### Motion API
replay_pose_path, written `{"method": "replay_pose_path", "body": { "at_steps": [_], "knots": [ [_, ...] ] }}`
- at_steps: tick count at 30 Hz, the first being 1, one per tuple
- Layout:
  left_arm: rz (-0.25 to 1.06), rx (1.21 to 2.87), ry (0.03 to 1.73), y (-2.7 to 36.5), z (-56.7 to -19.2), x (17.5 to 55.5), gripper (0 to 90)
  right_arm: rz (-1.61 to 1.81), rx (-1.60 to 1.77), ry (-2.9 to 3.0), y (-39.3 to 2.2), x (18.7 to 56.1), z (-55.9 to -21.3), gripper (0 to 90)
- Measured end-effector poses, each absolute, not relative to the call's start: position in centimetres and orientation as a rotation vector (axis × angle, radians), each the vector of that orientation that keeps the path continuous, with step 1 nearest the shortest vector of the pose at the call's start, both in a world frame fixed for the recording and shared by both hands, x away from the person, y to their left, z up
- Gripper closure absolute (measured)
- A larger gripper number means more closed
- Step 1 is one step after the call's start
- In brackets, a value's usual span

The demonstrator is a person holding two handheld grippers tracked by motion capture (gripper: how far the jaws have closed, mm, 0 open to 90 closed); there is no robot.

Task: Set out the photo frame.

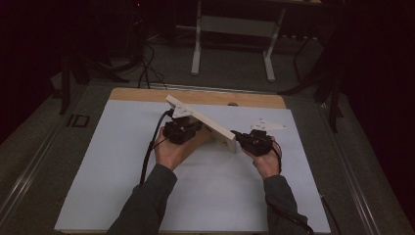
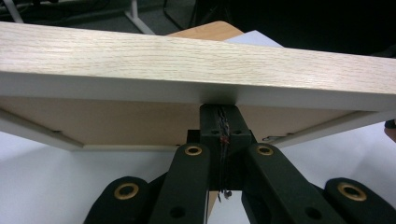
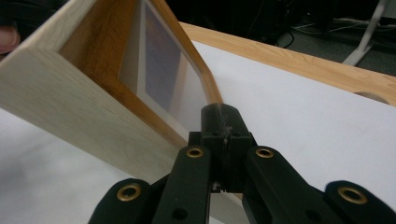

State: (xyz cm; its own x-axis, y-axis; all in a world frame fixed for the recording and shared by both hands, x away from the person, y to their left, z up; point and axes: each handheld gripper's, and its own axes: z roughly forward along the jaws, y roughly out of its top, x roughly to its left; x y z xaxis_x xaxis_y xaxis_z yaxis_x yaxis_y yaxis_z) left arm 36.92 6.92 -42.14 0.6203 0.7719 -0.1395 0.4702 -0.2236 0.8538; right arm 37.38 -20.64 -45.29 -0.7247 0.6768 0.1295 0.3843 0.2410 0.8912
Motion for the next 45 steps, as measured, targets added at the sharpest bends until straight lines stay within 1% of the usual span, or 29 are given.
{"method": "replay_pose_path", "body": {
  "at_steps": [45],
  "knots": [
    [0.368, 1.888, 0.991, 7.3, -42.2, 37.6, 90.0, 1.491, 0.783, 2.326, -17.7, 34.4, -45.2, 89.9]
  ]
}}
